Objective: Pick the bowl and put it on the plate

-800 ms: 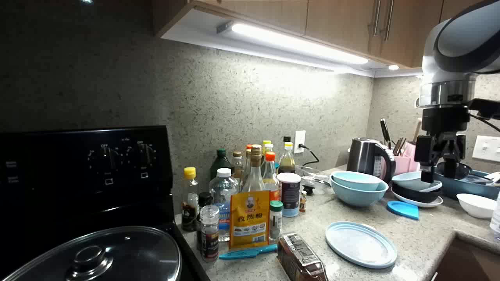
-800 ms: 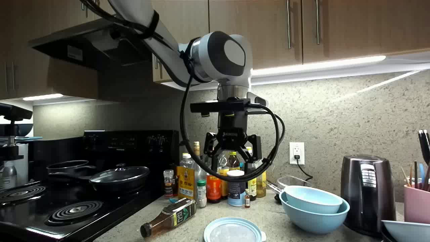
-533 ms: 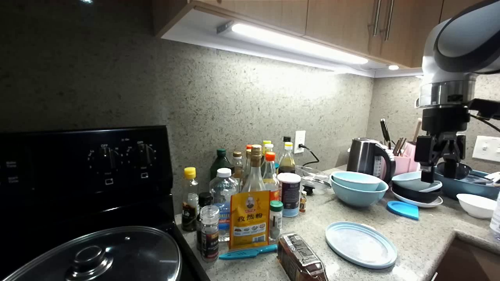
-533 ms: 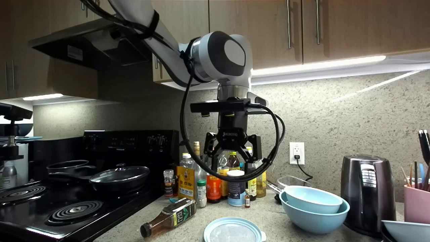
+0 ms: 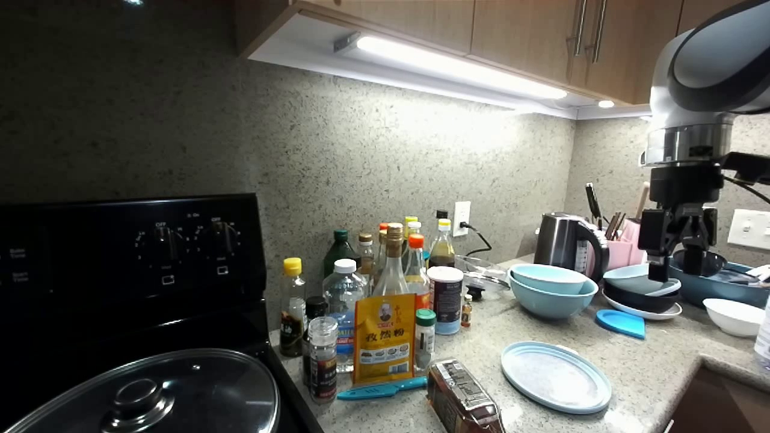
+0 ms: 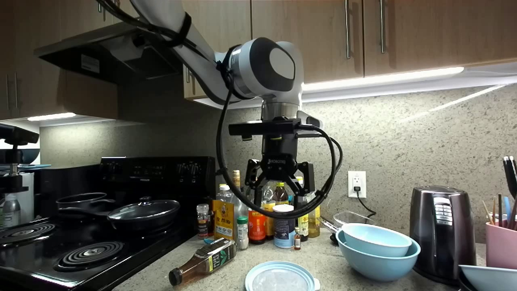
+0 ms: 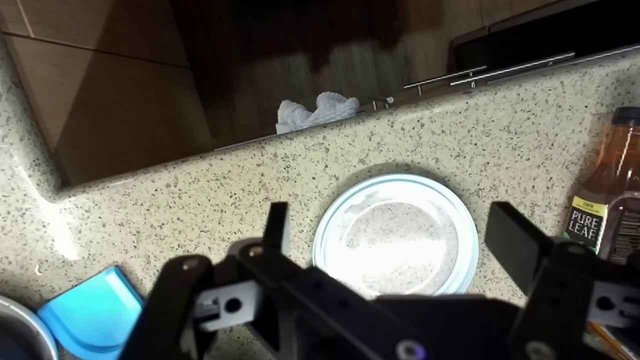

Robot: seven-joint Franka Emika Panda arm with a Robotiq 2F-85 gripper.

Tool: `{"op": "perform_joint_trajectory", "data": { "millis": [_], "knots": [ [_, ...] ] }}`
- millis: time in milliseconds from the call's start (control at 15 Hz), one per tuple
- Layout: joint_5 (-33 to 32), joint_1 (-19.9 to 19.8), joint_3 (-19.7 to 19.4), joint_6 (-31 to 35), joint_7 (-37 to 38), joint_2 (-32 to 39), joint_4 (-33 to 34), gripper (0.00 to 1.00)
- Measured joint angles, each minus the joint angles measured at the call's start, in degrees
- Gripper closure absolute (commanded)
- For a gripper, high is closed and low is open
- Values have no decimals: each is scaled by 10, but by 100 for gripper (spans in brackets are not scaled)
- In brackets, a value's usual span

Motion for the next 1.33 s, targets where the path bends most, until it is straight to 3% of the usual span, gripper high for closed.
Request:
{"op": "perform_joint_trajectory", "data": {
  "millis": [333,933,1333],
  "knots": [
    [0,-2,-1,0,0,35,43,0],
    [8,-24,-5,-12,-11,204,236,0],
    [8,-24,-2,-12,-11,205,237,0]
  ]
}}
